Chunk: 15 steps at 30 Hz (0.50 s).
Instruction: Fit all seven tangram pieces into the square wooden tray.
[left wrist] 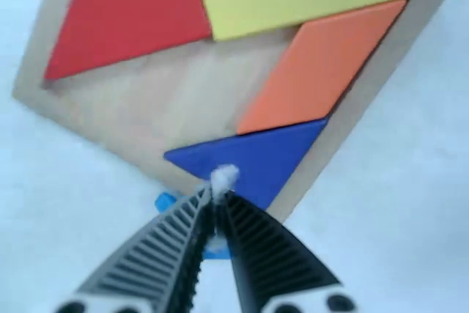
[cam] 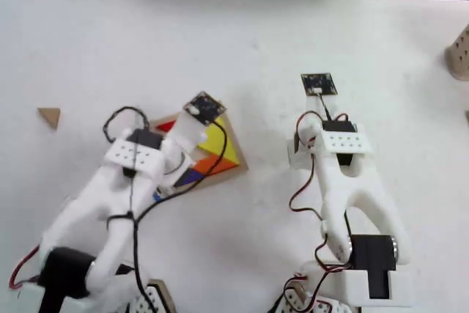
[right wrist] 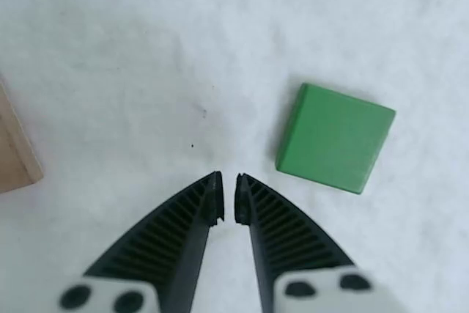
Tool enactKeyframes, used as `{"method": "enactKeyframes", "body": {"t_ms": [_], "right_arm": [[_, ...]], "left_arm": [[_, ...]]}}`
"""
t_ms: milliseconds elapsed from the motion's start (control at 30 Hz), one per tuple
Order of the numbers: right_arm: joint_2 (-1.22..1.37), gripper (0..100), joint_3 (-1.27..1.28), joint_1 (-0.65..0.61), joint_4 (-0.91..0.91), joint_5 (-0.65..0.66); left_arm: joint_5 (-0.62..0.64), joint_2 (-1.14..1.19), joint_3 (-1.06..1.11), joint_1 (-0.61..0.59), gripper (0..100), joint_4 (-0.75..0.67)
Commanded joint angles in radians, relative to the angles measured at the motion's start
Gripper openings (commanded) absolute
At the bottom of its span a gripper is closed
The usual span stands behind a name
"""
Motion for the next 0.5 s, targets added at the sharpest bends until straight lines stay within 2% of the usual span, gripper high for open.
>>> {"method": "enactKeyframes", "body": {"t_ms": [0, 167, 233, 333, 467], "right_arm": [[-0.005, 3.8, -0.041, -0.007, -0.012, 0.018], [-0.005, 3.8, -0.041, -0.007, -0.012, 0.018], [-0.005, 3.8, -0.041, -0.007, -0.012, 0.018], [-0.005, 3.8, -0.041, -0.007, -0.012, 0.018], [-0.005, 3.8, -0.041, -0.008, -0.012, 0.018]], "left_arm": [[0.011, -0.266, 0.083, -0.065, 2, 0.017], [0.012, -0.634, 0.192, -0.073, 3, 0.109], [0.012, -0.739, 0.224, -0.067, 6, 0.164], [0.029, -0.783, 0.281, -0.073, 17, 0.19], [0.203, -0.742, 0.354, -0.107, 24, 0.107]]}}
